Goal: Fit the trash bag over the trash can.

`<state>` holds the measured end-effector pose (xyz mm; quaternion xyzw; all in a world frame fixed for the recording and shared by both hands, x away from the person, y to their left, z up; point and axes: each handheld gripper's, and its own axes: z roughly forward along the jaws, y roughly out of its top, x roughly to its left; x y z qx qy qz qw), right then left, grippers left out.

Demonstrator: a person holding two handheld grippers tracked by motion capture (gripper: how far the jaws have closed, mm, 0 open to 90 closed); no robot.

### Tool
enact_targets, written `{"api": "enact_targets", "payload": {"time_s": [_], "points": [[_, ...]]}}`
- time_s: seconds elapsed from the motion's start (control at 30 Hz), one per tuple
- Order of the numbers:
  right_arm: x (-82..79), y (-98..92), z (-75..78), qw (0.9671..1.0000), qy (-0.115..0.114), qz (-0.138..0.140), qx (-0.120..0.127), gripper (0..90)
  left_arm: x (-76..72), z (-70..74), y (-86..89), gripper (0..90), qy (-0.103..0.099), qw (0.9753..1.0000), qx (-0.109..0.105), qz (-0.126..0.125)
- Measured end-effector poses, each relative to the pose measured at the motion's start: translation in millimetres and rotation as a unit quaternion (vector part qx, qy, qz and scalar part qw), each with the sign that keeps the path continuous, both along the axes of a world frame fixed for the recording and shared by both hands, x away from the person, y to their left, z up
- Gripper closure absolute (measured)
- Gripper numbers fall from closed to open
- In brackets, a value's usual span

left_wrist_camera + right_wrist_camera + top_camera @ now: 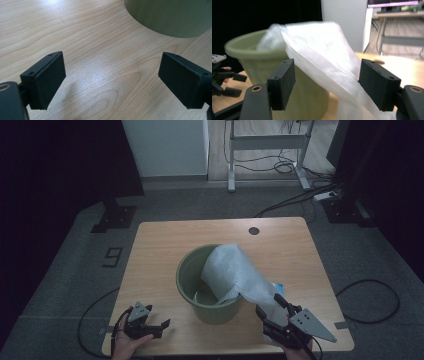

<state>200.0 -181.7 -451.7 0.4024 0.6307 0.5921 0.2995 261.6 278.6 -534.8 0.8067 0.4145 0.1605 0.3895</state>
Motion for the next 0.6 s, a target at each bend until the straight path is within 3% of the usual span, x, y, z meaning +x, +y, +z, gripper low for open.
{"api": "enact_targets", "payload": {"time_s": [0.37,0.6], "points": [[-4.3,-10.2,-25.6,0.999,0.02,-0.038,-0.016,22.5,0.2,0.5,2.3,6.9,-0.001,1.0,-0.002,0.001],[0.3,-8.0,-42.0,0.9961,0.037,-0.074,-0.032,19.1,0.4,0.8,2.5,6.9,-0.002,1.0,-0.001,0.002]]}}
